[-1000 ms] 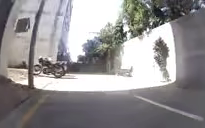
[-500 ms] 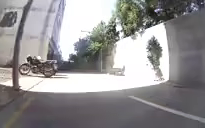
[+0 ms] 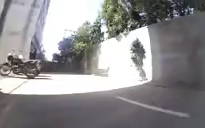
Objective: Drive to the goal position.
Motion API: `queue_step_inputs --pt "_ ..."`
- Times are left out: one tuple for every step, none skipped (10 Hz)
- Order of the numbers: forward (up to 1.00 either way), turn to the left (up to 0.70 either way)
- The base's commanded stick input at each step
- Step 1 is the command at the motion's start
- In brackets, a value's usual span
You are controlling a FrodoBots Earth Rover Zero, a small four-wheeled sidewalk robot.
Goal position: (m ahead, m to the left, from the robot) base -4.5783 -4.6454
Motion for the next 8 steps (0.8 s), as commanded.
queue_step_inputs --pt "0.0 -0.45" --pt "0.0 -0.45" --pt "0.0 -0.45" --pt "0.0 -0.45" --pt "0.0 -0.45" --pt "0.0 -0.45" --pt "0.0 -0.45" --pt "0.0 -0.45"
